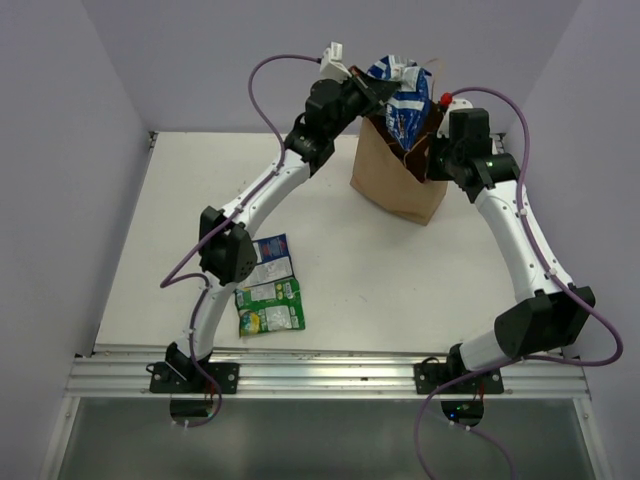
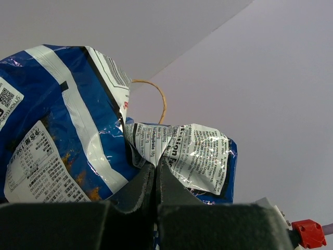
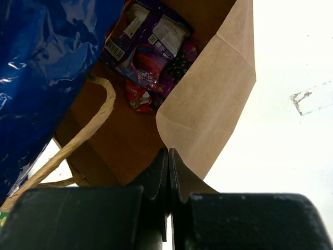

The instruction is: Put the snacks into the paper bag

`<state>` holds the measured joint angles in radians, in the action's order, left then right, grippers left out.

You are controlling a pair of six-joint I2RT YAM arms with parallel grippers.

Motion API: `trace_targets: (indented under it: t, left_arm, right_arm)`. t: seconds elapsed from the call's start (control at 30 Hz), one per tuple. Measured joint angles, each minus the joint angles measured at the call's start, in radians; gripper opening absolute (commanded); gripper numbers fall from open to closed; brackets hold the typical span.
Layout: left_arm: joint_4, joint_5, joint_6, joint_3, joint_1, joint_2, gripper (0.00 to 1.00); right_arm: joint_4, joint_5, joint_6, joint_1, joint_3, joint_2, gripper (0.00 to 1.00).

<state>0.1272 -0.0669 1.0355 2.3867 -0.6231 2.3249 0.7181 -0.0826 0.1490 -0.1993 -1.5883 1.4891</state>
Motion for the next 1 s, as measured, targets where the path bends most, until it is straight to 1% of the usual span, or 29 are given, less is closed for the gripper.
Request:
trace_targets:
  t: [0.2, 0.4, 0.43, 0.5, 0.57, 0.6, 0.63, 0.67, 0.7, 0.77, 0.8, 0.87, 0.9, 1.0]
  left_arm:
    - [-0.021, -0.011, -0.035, -0.014, -0.001, -0.002, 0.0]
    - [-0.095, -0.039, -0.168, -0.055, -0.027, -0.006, 0.0]
    - [-0.101, -0.044, -0.195, -0.058, -0.035, -0.007, 0.02]
    - [-0.11, -0.062, -0.252, -0.061, -0.054, -0.007, 0.11]
    - [-0.109, -0.085, -0.309, -0.061, -0.074, -0.011, 0.33]
    - [-0.109, -0.098, -0.335, -0.061, -0.083, -0.019, 0.52]
    - [-0.11, -0.11, -0.365, -0.061, -0.092, -0.03, 0.61]
    - [-0.11, -0.121, -0.384, -0.062, -0.1, -0.046, 0.74]
    - [-0.111, -0.128, -0.411, -0.067, -0.109, -0.069, 0.79]
    - [-0.124, -0.135, -0.457, -0.121, -0.125, -0.155, 0.85]
    - [-0.126, -0.135, -0.475, -0.167, -0.131, -0.204, 0.92]
    - [-0.151, -0.113, -0.529, -0.269, -0.143, -0.343, 0.95]
    - [-0.154, -0.081, -0.563, -0.317, -0.151, -0.416, 1.0]
    - [-0.178, 0.071, -0.675, -0.481, -0.163, -0.654, 1.0]
  right_arm:
    - [0.0, 0.0, 0.0, -0.005, 0.0, 0.0, 0.0]
    - [0.0, 0.0, 0.0, -0.005, 0.0, 0.0, 0.0]
    - [0.0, 0.0, 0.0, -0.005, 0.0, 0.0, 0.0]
    - [0.0, 0.0, 0.0, -0.005, 0.0, 0.0, 0.0]
    - [0.001, -0.002, 0.0, -0.005, 0.0, 0.002, 0.0]
    - [0.002, -0.002, 0.0, -0.005, 0.0, 0.002, 0.0]
    - [0.002, -0.002, 0.0, -0.005, 0.0, 0.003, 0.0]
    - [0.002, -0.002, 0.0, -0.005, 0.0, 0.003, 0.0]
    - [0.002, -0.002, 0.0, -0.005, 0.0, 0.003, 0.0]
    - [0.003, -0.001, 0.0, -0.005, 0.0, 0.003, 0.0]
    - [0.003, 0.0, 0.0, -0.005, 0.0, 0.004, 0.0]
    - [0.003, 0.0, 0.0, -0.006, -0.001, 0.005, 0.0]
    - [0.002, 0.0, 0.0, -0.006, -0.003, 0.008, 0.0]
    - [0.003, 0.003, 0.0, -0.01, -0.008, 0.017, 0.0]
